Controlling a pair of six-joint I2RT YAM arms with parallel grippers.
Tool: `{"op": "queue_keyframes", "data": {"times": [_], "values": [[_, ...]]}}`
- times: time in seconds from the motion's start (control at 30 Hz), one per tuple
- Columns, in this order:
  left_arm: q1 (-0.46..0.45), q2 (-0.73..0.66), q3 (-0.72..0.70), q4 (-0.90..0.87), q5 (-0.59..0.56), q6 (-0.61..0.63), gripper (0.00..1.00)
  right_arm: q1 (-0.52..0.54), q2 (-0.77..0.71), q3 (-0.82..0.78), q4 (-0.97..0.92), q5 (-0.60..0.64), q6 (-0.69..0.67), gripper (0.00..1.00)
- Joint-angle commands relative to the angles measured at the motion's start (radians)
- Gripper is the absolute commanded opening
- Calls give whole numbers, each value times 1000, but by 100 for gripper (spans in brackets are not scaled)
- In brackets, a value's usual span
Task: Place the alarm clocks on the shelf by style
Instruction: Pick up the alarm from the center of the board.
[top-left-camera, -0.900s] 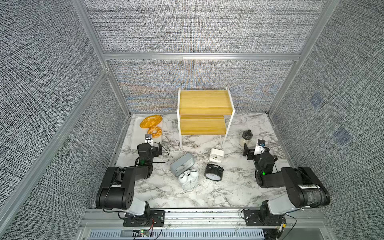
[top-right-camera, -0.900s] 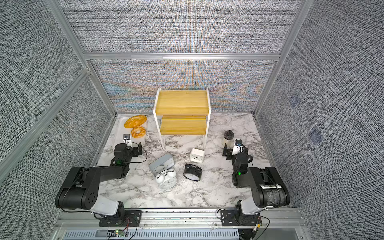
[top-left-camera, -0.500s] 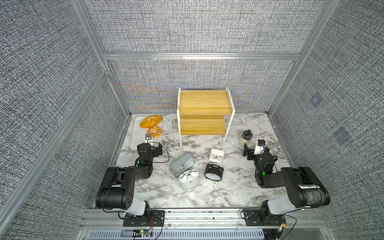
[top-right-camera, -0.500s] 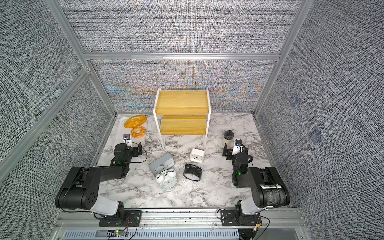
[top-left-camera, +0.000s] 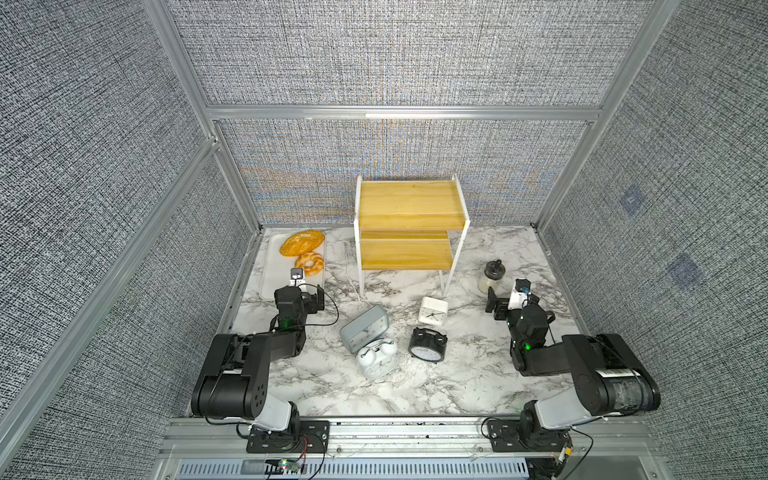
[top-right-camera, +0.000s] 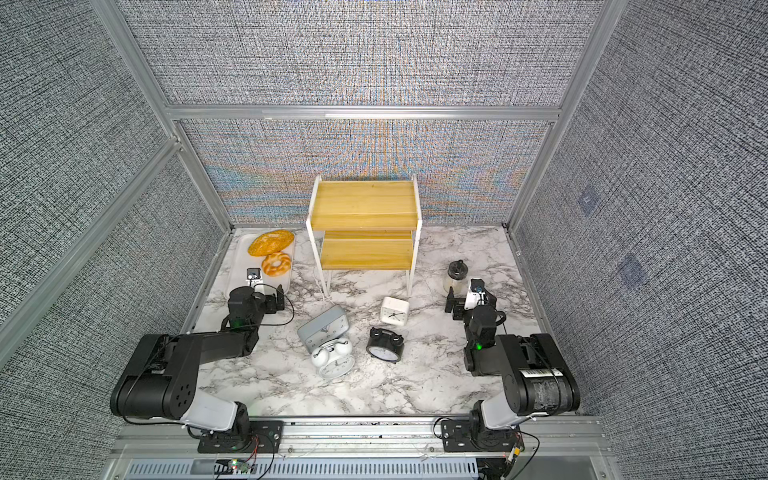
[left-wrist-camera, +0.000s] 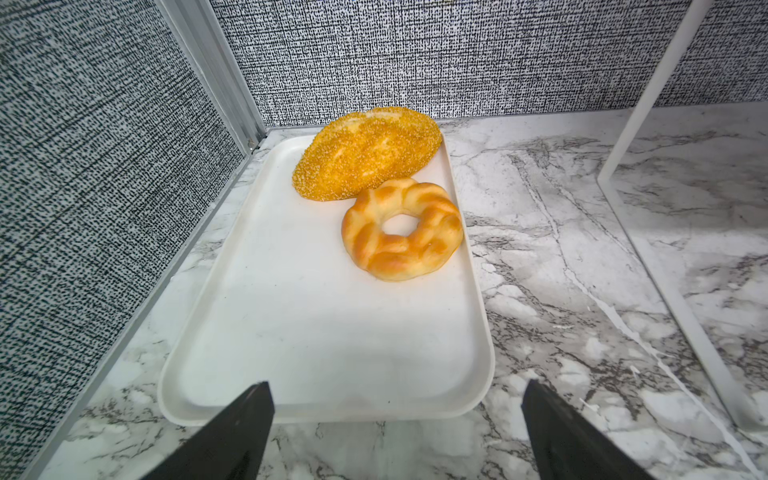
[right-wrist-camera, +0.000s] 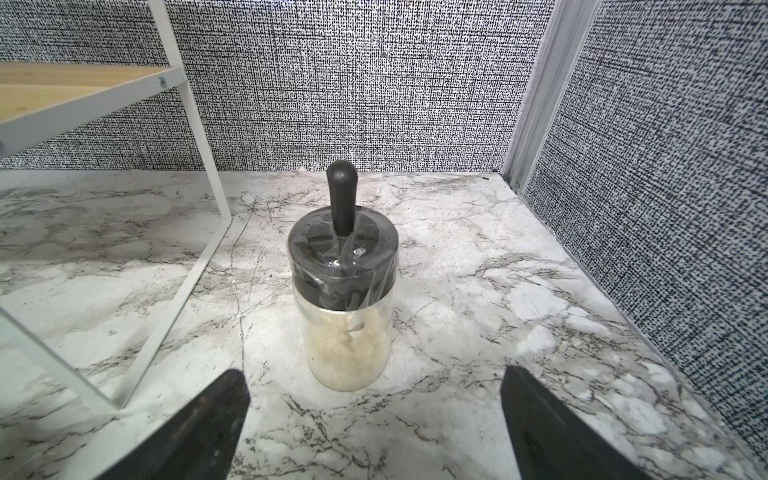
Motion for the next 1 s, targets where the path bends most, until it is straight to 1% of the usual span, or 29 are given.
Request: {"op": "queue_keyframes", "data": {"times": [0.0, 0.07, 0.13, 0.2, 0.3, 0.37, 0.5, 0.57, 0.73, 0.83, 0.97], "values": [[1, -4, 2, 16, 3, 4, 99, 0, -3, 5, 20, 2, 1, 99], [0, -33, 11, -23, 11, 8, 99, 1, -32, 32, -45, 10, 5, 99], [1, -93, 10, -72, -5, 5, 99, 1, -88, 69, -162, 37, 22, 99], [0, -163, -2, -111, -44, -3, 99, 1, -126, 101, -262, 62, 48, 99], [1, -288, -22, -189, -114, -39, 99, 0, -170, 136, -378, 49, 78, 99], [-1, -364, -16, -271, -132, -61, 99, 1, -203, 151, -427, 32, 97, 99], [0, -514, 40, -512, -111, -179, 99, 2, -285, 206, -600, -37, 127, 99], [-2, -588, 55, -595, -60, -250, 99, 0, -337, 229, -675, -86, 139, 99], [-12, -736, 89, -757, 200, -384, 99, 3, -472, 234, -815, -224, 131, 99], [-33, -792, 119, -856, 339, -445, 99, 8, -523, 240, -899, -284, 134, 99], [-75, -828, 125, -899, 487, -510, 99, 33, -559, 247, -982, -347, 143, 99]]}}
